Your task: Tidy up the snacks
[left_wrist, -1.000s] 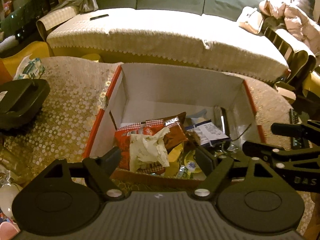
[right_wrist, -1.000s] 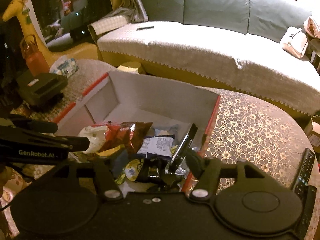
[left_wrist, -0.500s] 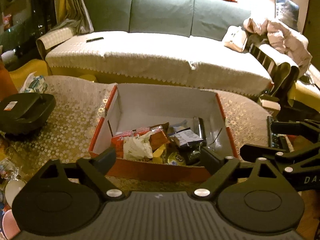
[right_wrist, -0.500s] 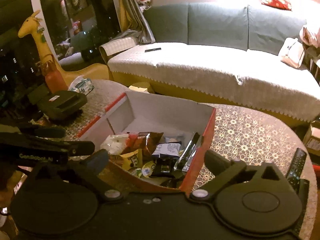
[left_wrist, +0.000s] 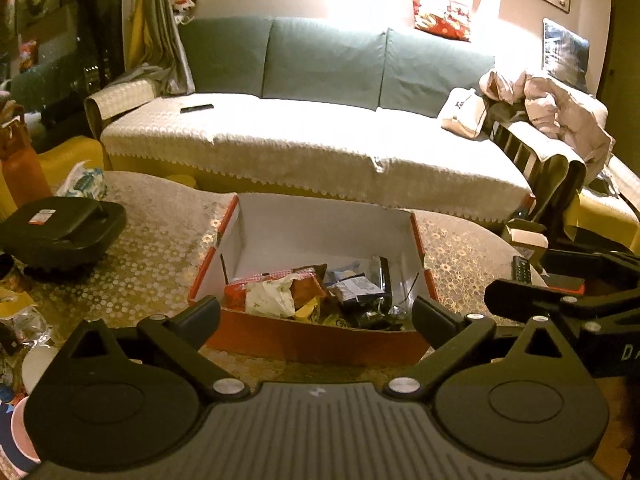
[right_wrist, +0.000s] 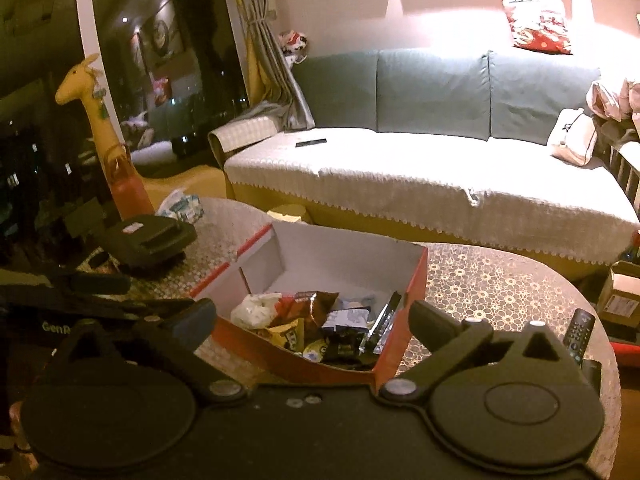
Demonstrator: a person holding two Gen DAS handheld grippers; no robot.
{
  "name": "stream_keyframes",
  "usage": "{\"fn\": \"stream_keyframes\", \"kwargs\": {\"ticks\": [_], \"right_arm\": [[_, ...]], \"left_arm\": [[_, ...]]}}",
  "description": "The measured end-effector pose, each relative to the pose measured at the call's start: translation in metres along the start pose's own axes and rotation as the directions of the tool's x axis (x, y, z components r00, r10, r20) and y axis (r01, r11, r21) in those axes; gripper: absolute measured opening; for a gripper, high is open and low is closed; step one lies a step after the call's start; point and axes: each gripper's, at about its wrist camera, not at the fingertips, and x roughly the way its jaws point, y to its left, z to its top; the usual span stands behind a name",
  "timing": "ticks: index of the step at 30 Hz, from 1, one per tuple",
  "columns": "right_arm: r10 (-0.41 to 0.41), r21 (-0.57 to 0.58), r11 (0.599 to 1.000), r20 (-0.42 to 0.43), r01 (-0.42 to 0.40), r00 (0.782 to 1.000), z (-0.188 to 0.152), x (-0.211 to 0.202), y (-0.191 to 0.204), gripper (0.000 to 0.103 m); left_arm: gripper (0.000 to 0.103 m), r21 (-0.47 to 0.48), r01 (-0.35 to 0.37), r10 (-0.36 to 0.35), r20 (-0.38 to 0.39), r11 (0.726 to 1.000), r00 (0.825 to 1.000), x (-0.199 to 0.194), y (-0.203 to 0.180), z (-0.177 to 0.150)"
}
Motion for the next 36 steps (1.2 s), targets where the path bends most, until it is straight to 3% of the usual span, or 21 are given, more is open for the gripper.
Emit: {"fn": "stream_keyframes", "kwargs": {"ticks": [12,36], "right_arm": [[0.013,0.012,1.0,0.017,-0.013,1.0,-0.001,-0.011,0.006,0.103],[0.023,0.061,0.998,0.02,-0.025,1.0,-0.008,-0.016,0.002,0.103]], "left_arm": [[0.103,-0.024,0.03,-0.03,0.016,0.999,0.999,-0.015,-0.001,-0.007],[0.103,-0.024,-0.006,0.007,0.04,1.0,0.999,-0.023,-0.005,-0.008]]}}
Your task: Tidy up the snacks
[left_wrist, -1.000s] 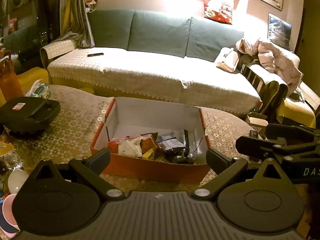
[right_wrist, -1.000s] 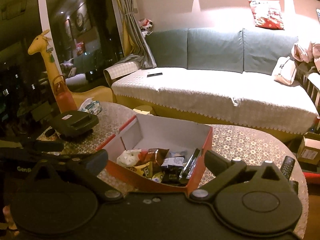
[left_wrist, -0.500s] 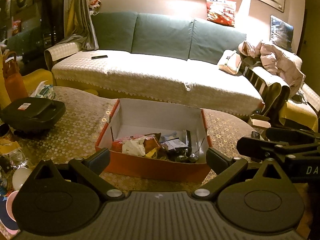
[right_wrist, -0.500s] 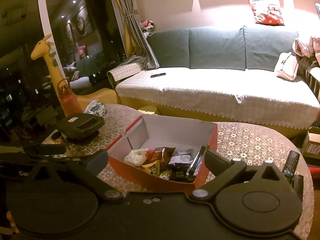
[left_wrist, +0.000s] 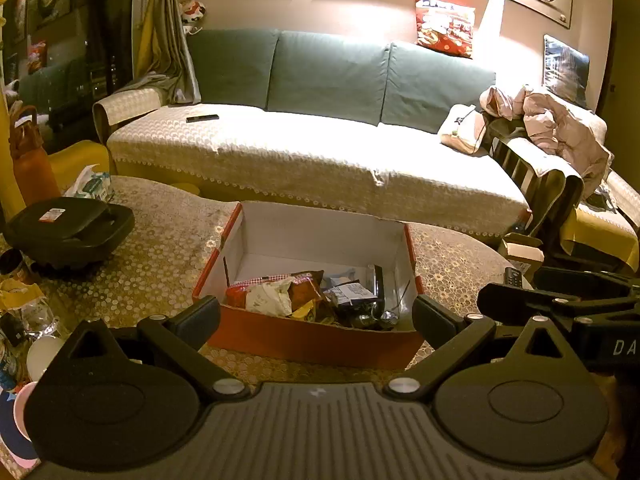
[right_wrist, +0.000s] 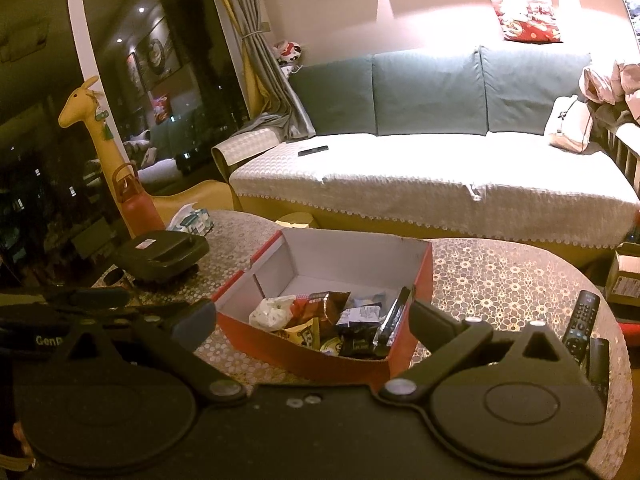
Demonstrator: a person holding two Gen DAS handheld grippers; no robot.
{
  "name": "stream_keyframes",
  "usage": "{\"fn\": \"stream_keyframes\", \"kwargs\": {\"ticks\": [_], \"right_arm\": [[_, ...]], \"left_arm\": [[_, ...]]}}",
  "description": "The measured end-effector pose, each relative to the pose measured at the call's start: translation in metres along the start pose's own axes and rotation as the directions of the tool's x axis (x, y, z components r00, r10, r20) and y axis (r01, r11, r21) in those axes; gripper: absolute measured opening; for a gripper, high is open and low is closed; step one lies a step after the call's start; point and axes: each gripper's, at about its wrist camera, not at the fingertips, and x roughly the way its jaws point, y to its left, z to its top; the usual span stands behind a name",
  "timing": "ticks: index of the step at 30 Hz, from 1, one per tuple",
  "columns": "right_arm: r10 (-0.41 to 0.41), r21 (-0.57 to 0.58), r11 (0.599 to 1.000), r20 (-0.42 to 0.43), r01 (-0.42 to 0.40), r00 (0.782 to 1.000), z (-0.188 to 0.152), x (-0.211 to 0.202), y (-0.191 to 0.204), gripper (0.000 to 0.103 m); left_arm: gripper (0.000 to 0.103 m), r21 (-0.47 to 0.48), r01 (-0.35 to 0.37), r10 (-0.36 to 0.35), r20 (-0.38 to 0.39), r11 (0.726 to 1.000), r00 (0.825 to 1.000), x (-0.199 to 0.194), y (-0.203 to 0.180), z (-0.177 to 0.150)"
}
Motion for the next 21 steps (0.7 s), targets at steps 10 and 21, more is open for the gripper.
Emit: {"fn": "stream_keyframes", "kwargs": {"ticks": [10,21], "right_arm": [[0.002,0.013,1.0,0.001,-0.002,1.0,-0.0039,-0.0011,-0.0015,0.103],[-0.002,0.026,1.0,-0.002,0.002,1.0,-0.0047,-0.0024,-0.002,0.103]], "left_arm": [[0.103,0.001,0.002,-0.002,-0.001,1.0,1.0,0.0004,-0.0001,0.0008],[0.103,0.008,-0.007,0.007,0.0,1.0,1.0,0.0029,-0.002,0.0005]]}}
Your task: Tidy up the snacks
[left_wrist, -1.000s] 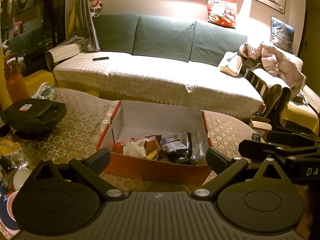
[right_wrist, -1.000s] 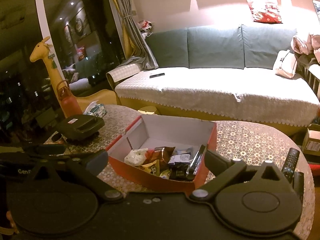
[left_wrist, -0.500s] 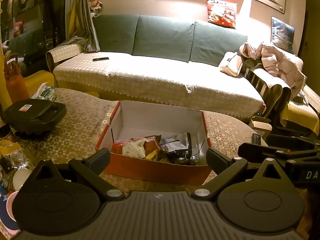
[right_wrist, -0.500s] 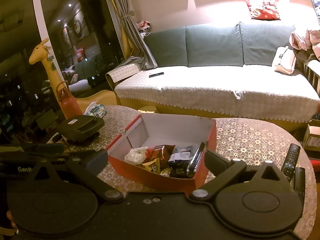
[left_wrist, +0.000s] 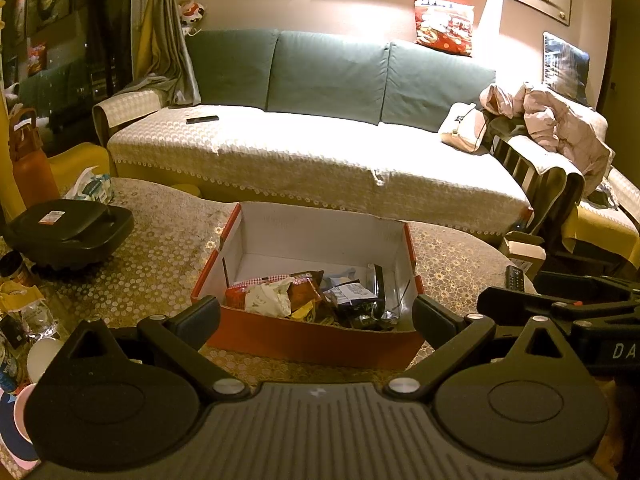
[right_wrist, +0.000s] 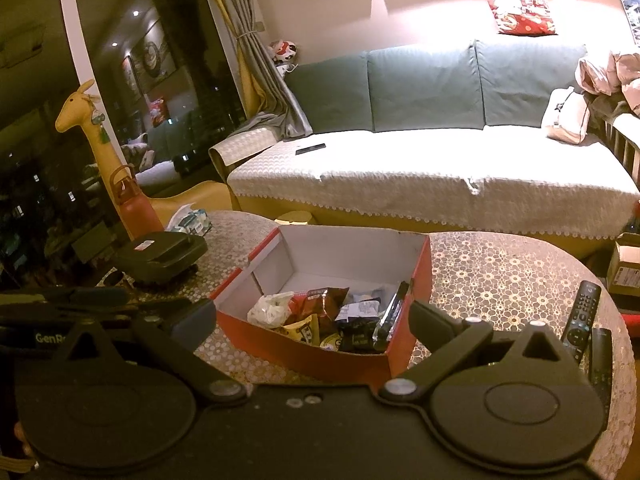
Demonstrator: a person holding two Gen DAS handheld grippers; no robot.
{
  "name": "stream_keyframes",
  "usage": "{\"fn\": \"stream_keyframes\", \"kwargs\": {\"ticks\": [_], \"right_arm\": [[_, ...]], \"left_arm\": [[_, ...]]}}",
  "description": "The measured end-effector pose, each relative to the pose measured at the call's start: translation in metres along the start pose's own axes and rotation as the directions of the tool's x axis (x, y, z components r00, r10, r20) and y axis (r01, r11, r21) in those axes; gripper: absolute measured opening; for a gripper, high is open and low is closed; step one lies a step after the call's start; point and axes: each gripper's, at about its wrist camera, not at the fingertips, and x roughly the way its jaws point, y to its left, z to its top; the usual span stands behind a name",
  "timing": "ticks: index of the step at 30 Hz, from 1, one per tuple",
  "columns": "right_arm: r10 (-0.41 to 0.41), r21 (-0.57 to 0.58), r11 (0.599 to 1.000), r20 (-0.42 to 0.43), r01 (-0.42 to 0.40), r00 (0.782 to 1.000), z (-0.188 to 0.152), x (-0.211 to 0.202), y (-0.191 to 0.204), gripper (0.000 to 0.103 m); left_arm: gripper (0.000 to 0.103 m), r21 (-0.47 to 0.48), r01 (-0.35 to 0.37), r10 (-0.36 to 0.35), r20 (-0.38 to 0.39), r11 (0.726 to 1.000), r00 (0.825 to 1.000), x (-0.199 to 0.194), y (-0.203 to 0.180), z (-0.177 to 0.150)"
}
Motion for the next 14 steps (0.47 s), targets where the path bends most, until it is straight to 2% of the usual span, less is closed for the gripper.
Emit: {"fn": "stream_keyframes", "kwargs": {"ticks": [14], "right_arm": [[-0.012,0.016,1.0,-0.017,0.012,1.0,-0.004,0.0002,-0.0045,0.103]], "left_arm": [[0.103,0.003,0.005,-0.005,-0.02,1.0,1.0,0.0041,0.0012,-0.0077]]}}
